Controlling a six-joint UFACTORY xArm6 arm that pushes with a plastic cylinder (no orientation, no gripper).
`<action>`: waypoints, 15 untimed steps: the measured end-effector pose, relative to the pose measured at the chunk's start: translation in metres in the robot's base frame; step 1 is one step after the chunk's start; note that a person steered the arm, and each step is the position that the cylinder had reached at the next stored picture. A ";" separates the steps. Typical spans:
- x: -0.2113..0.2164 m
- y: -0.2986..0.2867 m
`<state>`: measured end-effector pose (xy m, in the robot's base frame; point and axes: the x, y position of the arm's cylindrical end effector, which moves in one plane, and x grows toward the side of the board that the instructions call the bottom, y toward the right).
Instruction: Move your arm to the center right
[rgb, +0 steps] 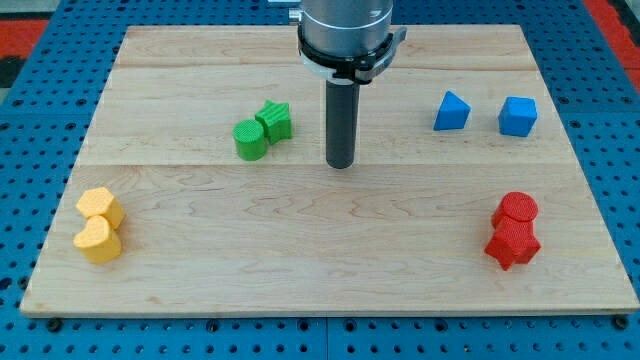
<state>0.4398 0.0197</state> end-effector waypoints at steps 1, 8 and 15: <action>0.000 0.007; 0.006 0.077; 0.009 0.158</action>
<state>0.4489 0.1775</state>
